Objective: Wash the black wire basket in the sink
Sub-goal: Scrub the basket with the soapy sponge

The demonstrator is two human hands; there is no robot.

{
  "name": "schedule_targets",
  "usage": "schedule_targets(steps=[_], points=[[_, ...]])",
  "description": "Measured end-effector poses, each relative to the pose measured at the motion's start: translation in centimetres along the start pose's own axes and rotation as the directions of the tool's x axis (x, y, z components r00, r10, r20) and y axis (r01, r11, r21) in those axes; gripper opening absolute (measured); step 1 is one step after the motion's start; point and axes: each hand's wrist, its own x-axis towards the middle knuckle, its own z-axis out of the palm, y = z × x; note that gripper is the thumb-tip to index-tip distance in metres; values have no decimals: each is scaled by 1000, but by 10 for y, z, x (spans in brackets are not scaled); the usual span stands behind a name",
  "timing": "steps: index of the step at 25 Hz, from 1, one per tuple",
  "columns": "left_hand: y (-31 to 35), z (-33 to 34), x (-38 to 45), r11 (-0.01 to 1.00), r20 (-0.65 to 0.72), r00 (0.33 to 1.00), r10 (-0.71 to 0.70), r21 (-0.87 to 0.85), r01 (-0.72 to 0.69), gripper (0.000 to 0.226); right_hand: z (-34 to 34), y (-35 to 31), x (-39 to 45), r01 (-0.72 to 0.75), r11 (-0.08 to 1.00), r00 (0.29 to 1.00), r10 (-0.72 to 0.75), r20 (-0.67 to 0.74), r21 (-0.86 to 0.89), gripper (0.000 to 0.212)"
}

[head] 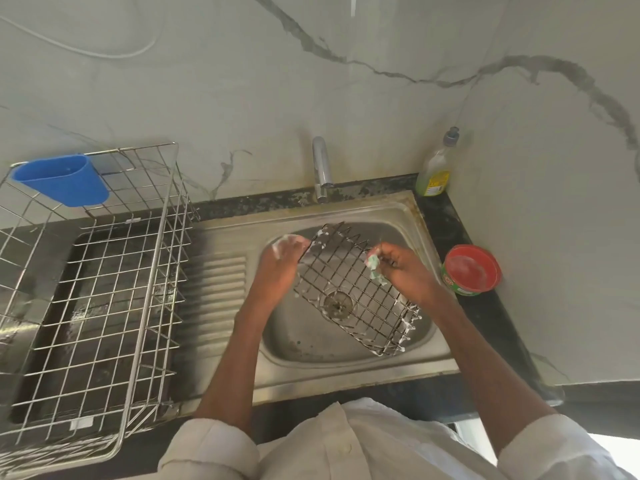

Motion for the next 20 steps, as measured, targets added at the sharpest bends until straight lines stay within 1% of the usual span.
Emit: schedule_targets(steps=[1, 2, 3, 4, 5, 6, 7, 8, 9, 10, 11, 12, 13, 15, 17, 18, 19, 20], points=[[2, -1, 3, 997, 121, 992, -45, 73, 36, 39, 2, -2, 0, 30, 999, 999, -28, 36, -36, 25], [3, 0, 4, 990, 220, 969, -113, 111, 90, 49, 5, -4, 1, 56, 997, 997, -52, 59, -57, 28], [2, 1, 4, 980, 270, 944, -189, 107, 166, 56, 6, -6, 1, 74, 995, 994, -68, 85, -70, 31], [0, 2, 4, 966, 276, 927, -253, 21, 258, 56, 8, -8, 2, 80, 993, 992, -70, 109, -86, 32], [-5, 4, 5, 932, 248, 920, -304, -123, 341, 49, 9, -8, 3, 78, 992, 989, -64, 136, -97, 29], [-7, 5, 5, 887, 197, 918, -343, -255, 386, 42, 11, -9, 5, 74, 991, 987, -57, 150, -109, 25], [-12, 6, 6, 856, 156, 915, -371, -324, 403, 37, 13, -9, 6, 79, 990, 988, -62, 138, -118, 20], [-13, 7, 5, 831, 137, 909, -394, -369, 416, 33, 15, -10, 8, 94, 986, 994, -85, 71, -136, 17], [-15, 11, 6, 808, 130, 903, -410, -407, 426, 30, 18, -10, 9, 114, 978, 991, -125, -54, -173, 16], [-12, 15, 3, 776, 135, 895, -425, -455, 437, 28, 22, -11, 9, 112, 967, 962, -164, -219, -231, 17], [-11, 21, 2, 744, 134, 887, -442, -497, 446, 27, 30, -15, 8, 85, 955, 909, -191, -371, -284, 20], [-7, 27, 2, 708, 139, 874, -465, -535, 462, 27, 41, -21, 7, 69, 949, 864, -211, -457, -309, 23], [-4, 33, 2, 690, 135, 861, -490, -543, 478, 27, 55, -29, 5, 104, 946, 851, -244, -464, -307, 24], [2, 43, 0, 695, 108, 841, -530, -513, 504, 30, 85, -40, 1, 283, 910, 858, -382, -343, -303, 26], [1, 46, 0, 678, 90, 822, -563, -519, 521, 32, 95, -35, -3, 433, 832, 814, -526, -245, -347, 25], [0, 46, 0, 654, 91, 812, -577, -543, 526, 29, 88, -26, -2, 451, 819, 800, -547, -245, -356, 24], [-3, 43, 1, 631, 89, 806, -586, -574, 522, 23, 77, -16, 0, 404, 847, 811, -506, -294, -345, 25], [-5, 41, 2, 608, 81, 801, -593, -608, 511, 17, 65, -6, 0, 306, 897, 827, -416, -378, -318, 27]])
